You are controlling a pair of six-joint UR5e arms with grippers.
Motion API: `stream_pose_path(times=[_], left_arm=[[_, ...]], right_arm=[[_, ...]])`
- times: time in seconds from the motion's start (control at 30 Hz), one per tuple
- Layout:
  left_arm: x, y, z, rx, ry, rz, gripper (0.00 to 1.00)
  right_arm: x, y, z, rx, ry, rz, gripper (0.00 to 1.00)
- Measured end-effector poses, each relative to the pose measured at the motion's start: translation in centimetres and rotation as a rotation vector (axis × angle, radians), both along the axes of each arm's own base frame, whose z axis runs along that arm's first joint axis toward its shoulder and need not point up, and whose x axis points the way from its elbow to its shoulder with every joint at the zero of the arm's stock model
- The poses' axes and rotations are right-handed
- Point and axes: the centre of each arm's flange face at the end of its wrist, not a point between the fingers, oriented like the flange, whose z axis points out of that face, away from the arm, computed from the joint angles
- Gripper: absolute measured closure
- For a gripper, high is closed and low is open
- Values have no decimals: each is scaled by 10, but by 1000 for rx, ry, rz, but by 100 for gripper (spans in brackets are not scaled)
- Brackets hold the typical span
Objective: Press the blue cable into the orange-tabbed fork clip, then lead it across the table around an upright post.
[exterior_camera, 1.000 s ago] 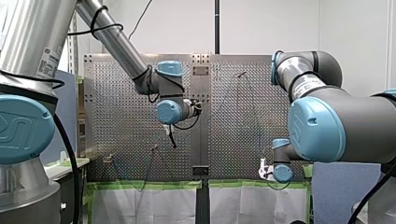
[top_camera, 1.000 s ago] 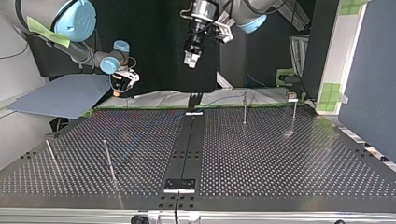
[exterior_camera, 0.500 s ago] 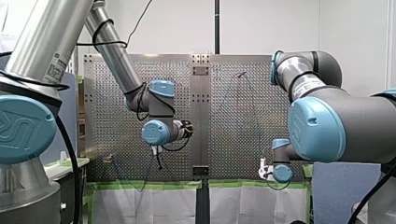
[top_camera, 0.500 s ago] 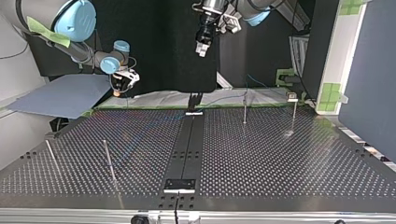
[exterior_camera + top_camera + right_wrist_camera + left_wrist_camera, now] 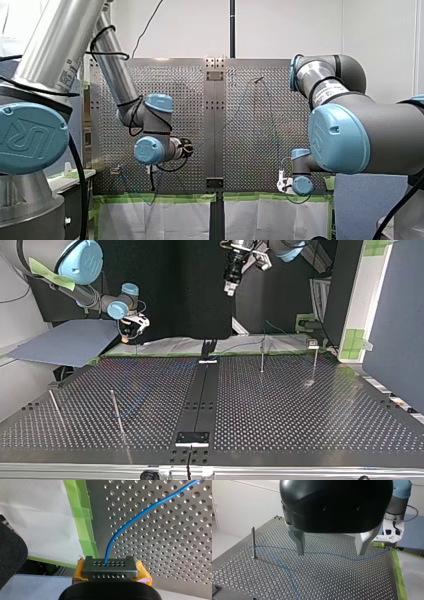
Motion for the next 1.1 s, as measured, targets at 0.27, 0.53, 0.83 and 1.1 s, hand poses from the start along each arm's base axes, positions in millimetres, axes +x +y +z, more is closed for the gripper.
stream_pose_path(times=[0.27, 0.53, 0.83, 1.1], left_arm=[[5, 4, 0, -4, -6, 0, 1], [5, 4, 0, -4, -6, 0, 1], [5, 4, 0, -4, -6, 0, 1], [5, 4, 0, -4, -6, 0, 1]], right_arm=[[-1, 0, 0, 2, 3, -1, 100], [0, 0, 0, 2, 3, -1, 100], [-1, 0, 0, 2, 3, -1, 100], [-1, 0, 0, 2, 3, -1, 100]])
